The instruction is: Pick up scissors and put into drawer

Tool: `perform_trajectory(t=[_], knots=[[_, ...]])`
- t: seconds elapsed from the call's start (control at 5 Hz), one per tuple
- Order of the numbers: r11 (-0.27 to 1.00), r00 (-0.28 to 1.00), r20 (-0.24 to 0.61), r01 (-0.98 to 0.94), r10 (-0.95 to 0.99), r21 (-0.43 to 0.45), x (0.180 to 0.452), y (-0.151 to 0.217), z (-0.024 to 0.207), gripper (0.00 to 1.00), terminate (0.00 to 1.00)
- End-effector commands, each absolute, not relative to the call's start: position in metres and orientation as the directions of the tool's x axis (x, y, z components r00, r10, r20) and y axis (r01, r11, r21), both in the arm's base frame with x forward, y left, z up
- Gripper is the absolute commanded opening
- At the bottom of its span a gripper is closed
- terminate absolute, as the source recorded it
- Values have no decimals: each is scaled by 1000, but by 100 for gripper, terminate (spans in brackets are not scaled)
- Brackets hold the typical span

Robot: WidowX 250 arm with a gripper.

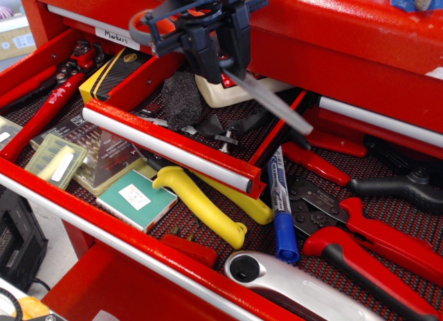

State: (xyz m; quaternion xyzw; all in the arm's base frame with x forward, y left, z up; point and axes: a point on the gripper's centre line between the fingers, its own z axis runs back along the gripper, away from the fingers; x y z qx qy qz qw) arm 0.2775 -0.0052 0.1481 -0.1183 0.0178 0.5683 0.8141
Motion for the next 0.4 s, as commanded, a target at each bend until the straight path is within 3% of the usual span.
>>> perform_trajectory(t=[0.0, 0.2], knots=[[160, 193, -138, -963, 971, -218, 293, 15, 148, 100, 0], [160, 193, -138, -963, 971, -218, 293, 15, 148, 100, 100]])
